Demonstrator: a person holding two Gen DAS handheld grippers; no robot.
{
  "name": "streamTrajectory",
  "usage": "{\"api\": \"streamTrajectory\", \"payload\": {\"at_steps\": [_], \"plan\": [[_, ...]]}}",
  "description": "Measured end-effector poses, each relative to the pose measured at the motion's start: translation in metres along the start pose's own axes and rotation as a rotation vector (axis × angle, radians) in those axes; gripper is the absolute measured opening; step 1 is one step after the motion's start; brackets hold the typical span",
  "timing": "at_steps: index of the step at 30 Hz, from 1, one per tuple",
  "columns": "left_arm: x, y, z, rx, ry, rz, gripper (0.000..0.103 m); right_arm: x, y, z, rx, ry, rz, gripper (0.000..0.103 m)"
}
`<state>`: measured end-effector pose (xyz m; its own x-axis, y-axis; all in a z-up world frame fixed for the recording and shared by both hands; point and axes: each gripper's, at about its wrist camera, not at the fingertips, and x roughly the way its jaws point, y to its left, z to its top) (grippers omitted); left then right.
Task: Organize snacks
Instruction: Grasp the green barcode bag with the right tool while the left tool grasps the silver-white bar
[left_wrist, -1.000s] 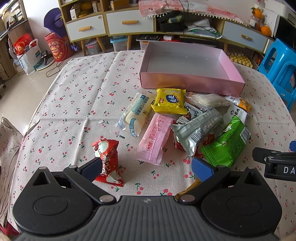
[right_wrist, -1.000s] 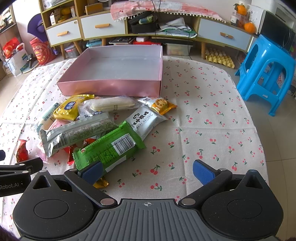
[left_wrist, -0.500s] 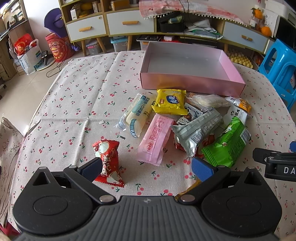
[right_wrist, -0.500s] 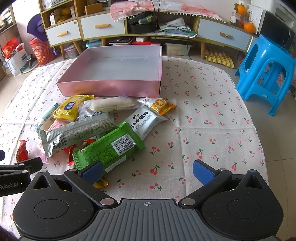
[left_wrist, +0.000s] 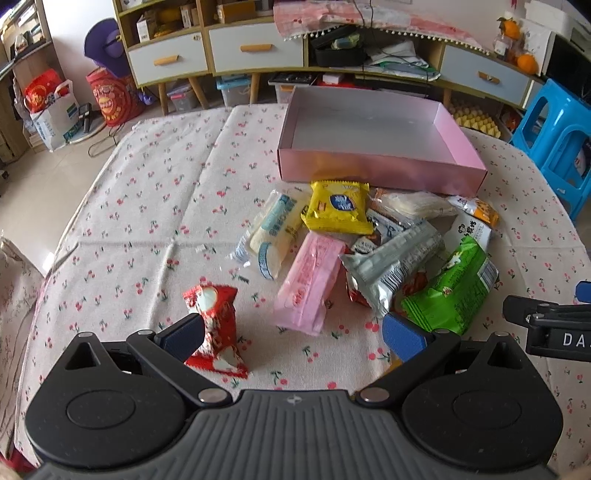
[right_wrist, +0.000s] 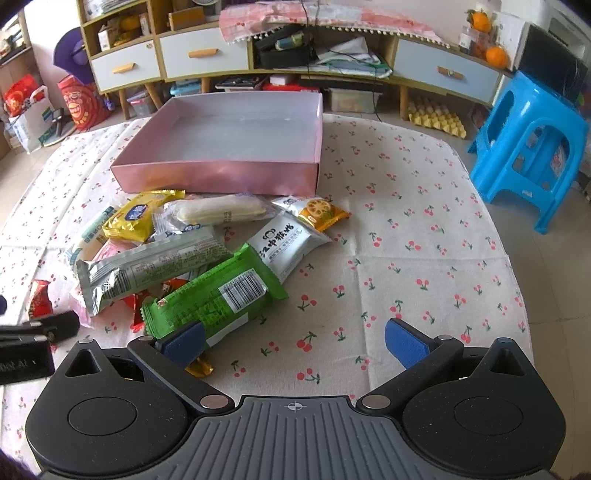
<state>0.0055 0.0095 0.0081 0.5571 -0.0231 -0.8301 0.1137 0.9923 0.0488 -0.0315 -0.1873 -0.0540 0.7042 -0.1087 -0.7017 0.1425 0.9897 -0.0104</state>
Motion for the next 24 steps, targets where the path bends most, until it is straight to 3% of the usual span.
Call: {"api": "streamTrajectory", "payload": {"at_steps": [5, 10, 12, 17, 19, 22, 24], "plan": [[-0.002, -0.004, 0.008, 0.080, -0.038, -0.032, 0.103, 0.005, -0.001, 0.009, -0.008, 0.020, 0.030, 0.103], [0.005, -0.007, 0.030, 0.124, 0.002, -0.149, 0.097, 0.014, -0.013, 0.037, 0.106, 0.127, 0.147, 0.103], [0.011, -0.010, 0.039, 0.142, 0.014, -0.201, 0.087, 0.023, -0.015, 0.044, 0.151, 0.182, 0.192, 0.103], [0.028, -0.012, 0.041, 0.151, 0.006, -0.337, 0.080, 0.049, -0.024, 0.034, 0.317, 0.240, 0.310, 0.103], [0.032, -0.015, 0.044, 0.165, 0.018, -0.383, 0.075, 0.062, -0.028, 0.029, 0.412, 0.314, 0.367, 0.102], [0.036, -0.021, 0.044, 0.219, 0.008, -0.406, 0.067, 0.068, -0.029, 0.028, 0.468, 0.319, 0.386, 0.096], [0.040, -0.025, 0.044, 0.237, 0.016, -0.415, 0.055, 0.070, -0.028, 0.028, 0.483, 0.322, 0.391, 0.088]]}}
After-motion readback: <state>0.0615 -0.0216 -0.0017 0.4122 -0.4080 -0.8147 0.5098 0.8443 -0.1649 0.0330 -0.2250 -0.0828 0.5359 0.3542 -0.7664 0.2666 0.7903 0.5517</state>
